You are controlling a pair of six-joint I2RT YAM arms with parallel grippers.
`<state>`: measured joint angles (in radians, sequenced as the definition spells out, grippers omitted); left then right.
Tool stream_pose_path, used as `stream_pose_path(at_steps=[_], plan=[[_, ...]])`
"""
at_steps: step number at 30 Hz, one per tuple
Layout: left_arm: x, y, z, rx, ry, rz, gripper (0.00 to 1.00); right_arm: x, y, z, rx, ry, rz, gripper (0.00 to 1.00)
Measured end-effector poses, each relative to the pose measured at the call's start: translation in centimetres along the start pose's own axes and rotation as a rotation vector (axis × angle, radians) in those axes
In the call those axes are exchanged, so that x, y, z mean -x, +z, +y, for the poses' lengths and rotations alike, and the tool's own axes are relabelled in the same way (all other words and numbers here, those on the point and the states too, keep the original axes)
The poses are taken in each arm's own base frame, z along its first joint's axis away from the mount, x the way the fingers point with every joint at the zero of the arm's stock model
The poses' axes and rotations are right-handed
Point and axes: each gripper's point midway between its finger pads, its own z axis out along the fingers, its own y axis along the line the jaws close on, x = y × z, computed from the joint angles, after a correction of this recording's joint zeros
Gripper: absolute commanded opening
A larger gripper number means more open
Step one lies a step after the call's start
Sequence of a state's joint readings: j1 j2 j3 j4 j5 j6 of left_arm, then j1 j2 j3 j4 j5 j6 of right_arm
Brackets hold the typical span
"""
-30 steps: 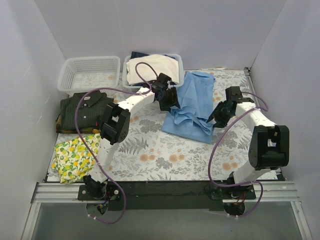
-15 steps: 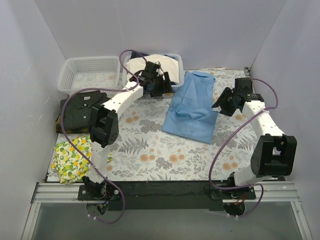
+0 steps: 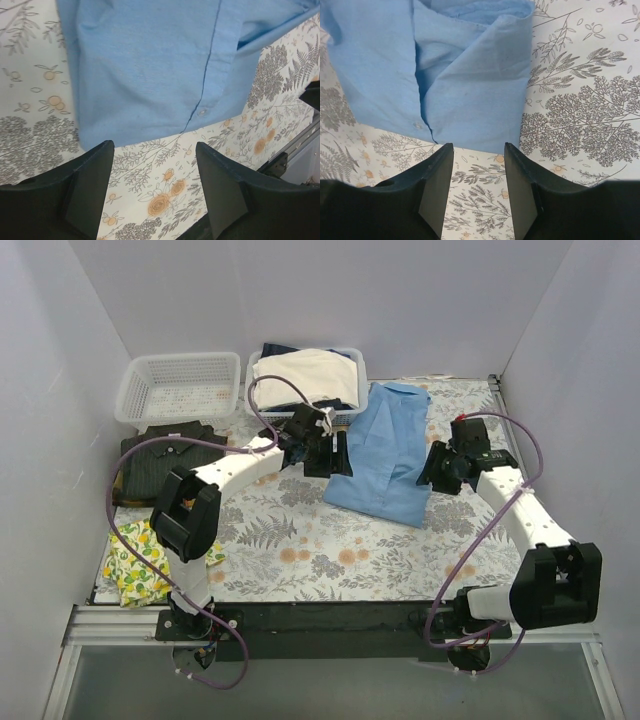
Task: Fold and stack the long sleeve shirts
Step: Fold the shirt
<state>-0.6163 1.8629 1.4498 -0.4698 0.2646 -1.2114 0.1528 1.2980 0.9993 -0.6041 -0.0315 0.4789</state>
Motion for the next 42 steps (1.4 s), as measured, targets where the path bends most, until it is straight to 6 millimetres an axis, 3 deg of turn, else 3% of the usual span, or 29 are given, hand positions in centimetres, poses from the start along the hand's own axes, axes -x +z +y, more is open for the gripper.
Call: stream_pose_path(at_steps=[5,9,12,16,21,24,29,33,36,39,42], plan=[[-2.2,2.0,-0.9,-0.002,0.021,0.046,0.66,-2.3,2.7,-0.1,-0.016,-0.036,0.120,0.51],[-2.9,3.5,0.7,0.060,-0.004,0.059,0.67,-5.5,5.6,-1.6,-0.061,-0.044,0.253,0.50],[-2.9,3.7,1.5,0.091,-0.013,0.057,0.67,-6.9,6.8,-2.2,-0.079,-0.049,0.306,0.48],[-2.3,3.5,1.9,0.113,-0.012,0.033,0.69,-7.9,7.7,-2.4,-0.073,-0.062,0.332,0.47],[-1.9,2.3,2.5,0.156,-0.017,-0.007,0.71,-9.6,7.1,-1.3,-0.019,-0.105,0.318,0.46],[-1.9,0.5,2.9,0.187,-0.037,-0.038,0.74,-12.2,6.2,0.5,0.042,-0.157,0.351,0.47],[-1.9,-4.6,4.6,0.237,-0.121,-0.132,0.79,-17.0,5.0,4.5,0.144,-0.313,0.465,0.47],[-3.1,-8.2,7.4,0.286,-0.214,-0.194,0.82,-20.4,4.5,8.8,0.202,-0.473,0.558,0.47],[-4.7,-9.5,9.3,0.317,-0.267,-0.202,0.91,-21.8,4.2,12.5,0.240,-0.591,0.565,0.47],[-6.1,-10.0,9.9,0.322,-0.285,-0.187,0.98,-20.7,2.7,16.1,0.293,-0.646,0.494,0.49],[-7.1,-10.2,9.9,0.308,-0.292,-0.175,0.98,-16.8,1.3,18.5,0.306,-0.655,0.356,0.51]])
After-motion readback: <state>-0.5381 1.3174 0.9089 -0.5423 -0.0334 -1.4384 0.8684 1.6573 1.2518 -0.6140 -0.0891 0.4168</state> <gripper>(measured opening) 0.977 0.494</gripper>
